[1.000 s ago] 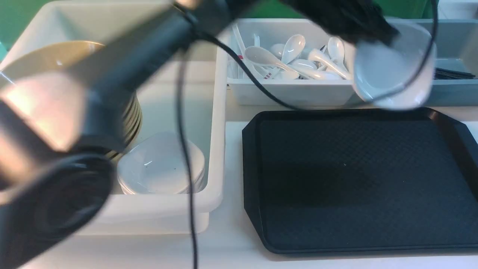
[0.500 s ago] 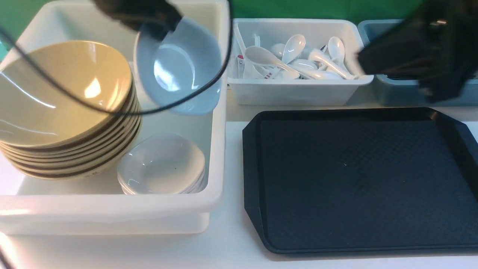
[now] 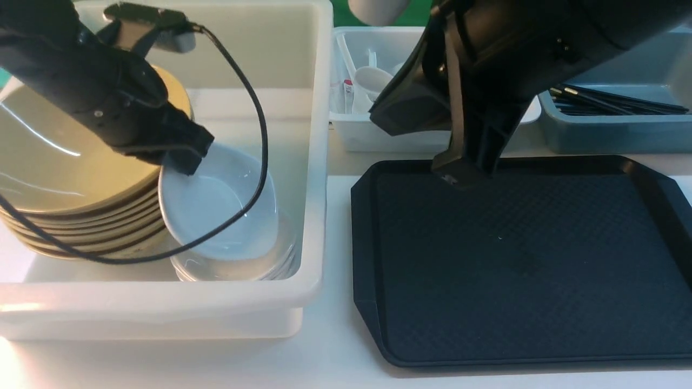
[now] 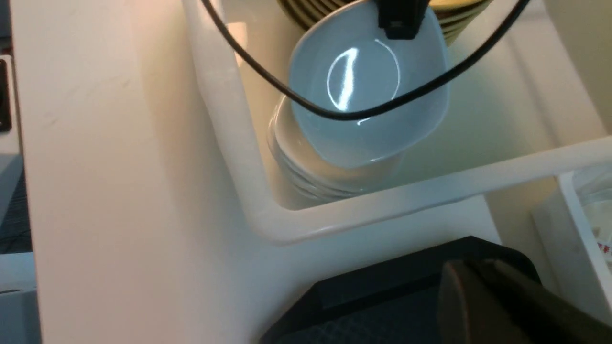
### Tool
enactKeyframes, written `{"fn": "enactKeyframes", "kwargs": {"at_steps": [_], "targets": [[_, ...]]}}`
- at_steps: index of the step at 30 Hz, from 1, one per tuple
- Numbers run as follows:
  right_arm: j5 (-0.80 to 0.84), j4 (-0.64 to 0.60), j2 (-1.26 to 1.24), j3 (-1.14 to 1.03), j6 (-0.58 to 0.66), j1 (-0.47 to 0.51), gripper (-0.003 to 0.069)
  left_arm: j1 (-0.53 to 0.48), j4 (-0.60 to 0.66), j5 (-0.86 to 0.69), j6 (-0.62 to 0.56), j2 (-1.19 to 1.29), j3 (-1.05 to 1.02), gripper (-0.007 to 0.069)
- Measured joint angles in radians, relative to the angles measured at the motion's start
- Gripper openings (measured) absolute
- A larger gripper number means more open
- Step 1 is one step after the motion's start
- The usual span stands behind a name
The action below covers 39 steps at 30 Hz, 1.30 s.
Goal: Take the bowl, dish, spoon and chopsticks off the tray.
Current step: Use the left arm to put the plate into the large storage box on the left
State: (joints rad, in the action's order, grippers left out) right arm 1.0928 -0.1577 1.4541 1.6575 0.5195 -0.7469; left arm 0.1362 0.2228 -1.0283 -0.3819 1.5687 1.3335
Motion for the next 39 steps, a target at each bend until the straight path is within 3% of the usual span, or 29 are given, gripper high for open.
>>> {"fn": "enactKeyframes", "kwargs": {"at_steps": [8, 15, 19, 24, 27, 29, 35, 39], "targets": [[0.0, 0.004, 0.0, 0.001, -0.003, 0.0, 0.0042, 0.0, 0.015, 0.013, -0.068, 0.008, -0.021, 0.0025], [0.005, 0.005, 0.0, 0.001, -0.003, 0.0, 0.0045, 0.001, 0.019, 0.018, -0.071, 0.011, -0.007, 0.0209], [0.021, 0.005, 0.0, 0.001, -0.003, 0.0, 0.0045, 0.003, -0.003, -0.019, -0.071, 0.01, 0.072, 0.0395], [0.028, 0.005, 0.0, 0.001, -0.003, 0.0, 0.0045, 0.0, -0.023, -0.12, -0.044, -0.002, 0.213, 0.0482], [0.03, 0.012, 0.0, 0.001, -0.003, 0.0, 0.0045, 0.0, -0.021, -0.186, -0.007, -0.02, 0.301, 0.047], [0.03, 0.028, 0.0, 0.001, -0.003, 0.0, 0.0045, 0.0, -0.028, -0.204, 0.033, -0.046, 0.357, 0.0416], [0.03, 0.055, 0.0, 0.001, -0.019, 0.0, 0.0045, 0.0, -0.107, -0.215, 0.079, -0.203, 0.248, 0.0095], [0.026, 0.055, 0.0, 0.001, -0.026, 0.0, 0.0045, 0.0, -0.117, -0.206, 0.083, -0.264, 0.019, 0.0005]]}}
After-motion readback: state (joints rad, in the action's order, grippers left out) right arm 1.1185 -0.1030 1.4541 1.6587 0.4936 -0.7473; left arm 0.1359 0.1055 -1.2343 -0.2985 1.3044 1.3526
